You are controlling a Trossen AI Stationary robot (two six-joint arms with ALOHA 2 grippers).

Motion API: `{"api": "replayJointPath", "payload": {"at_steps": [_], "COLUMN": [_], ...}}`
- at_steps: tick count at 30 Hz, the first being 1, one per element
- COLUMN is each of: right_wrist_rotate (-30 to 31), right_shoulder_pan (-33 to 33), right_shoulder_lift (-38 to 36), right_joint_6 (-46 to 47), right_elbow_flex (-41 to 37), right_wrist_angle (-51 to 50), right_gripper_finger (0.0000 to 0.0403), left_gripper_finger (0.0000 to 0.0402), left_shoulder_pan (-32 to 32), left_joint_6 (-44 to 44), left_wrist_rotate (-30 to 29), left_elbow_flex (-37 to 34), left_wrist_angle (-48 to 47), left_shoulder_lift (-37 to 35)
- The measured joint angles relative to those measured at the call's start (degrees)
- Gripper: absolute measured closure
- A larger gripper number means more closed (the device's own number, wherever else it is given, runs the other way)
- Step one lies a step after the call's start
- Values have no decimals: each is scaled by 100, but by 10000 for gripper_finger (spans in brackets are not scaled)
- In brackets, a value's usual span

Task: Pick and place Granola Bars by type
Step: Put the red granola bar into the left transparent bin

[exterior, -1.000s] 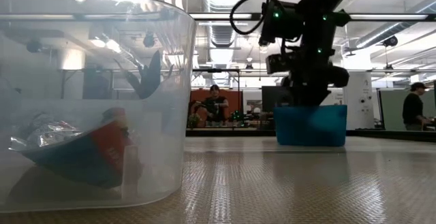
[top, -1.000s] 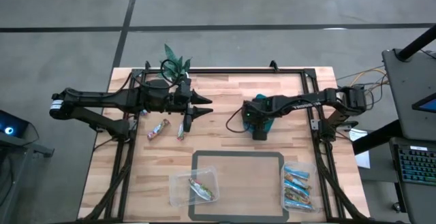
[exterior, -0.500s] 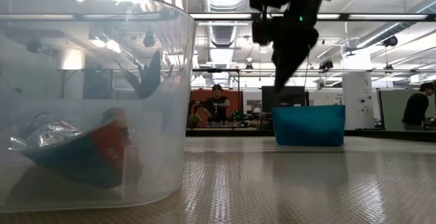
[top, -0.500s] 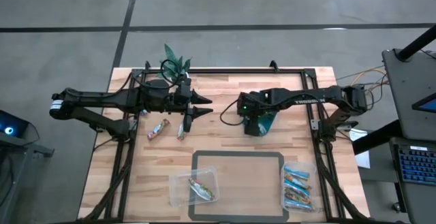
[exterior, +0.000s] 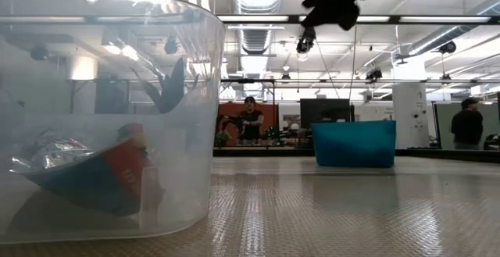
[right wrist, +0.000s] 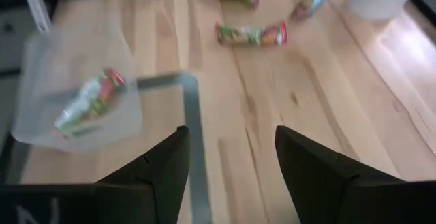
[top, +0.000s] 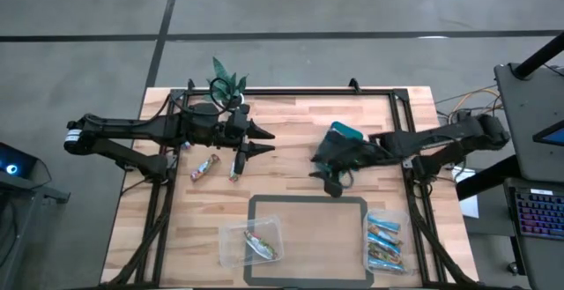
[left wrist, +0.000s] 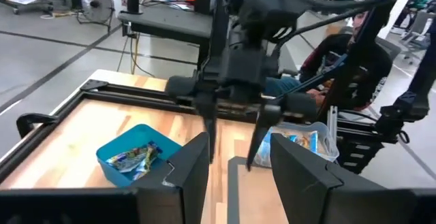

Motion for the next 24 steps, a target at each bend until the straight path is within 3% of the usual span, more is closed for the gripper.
{"api": "replayJointPath", "payload": {"at_steps": [8, 12, 24], "right_wrist_rotate": [1034, 1169, 1045], "right_shoulder_pan": [995, 1295, 1241], "right_shoulder_lift": [-871, -1304, -2468], "right_joint_6": [322, 295, -216], "right_elbow_flex": [-1150, -1748, -2994], "right_wrist_angle": [1558, 2223, 2244], "right_gripper_finger": [197, 197, 197], "left_gripper_finger": [264, 264, 264], "left_shoulder_pan": [0, 0, 0], "left_joint_6": [-288, -306, -306], "left_wrist_rotate": [160, 160, 138], "left_elbow_flex": [0, 0, 0], "left_wrist_angle": [-1, -3, -2], "left_shoulder_lift": [-2, -4, -4]}}
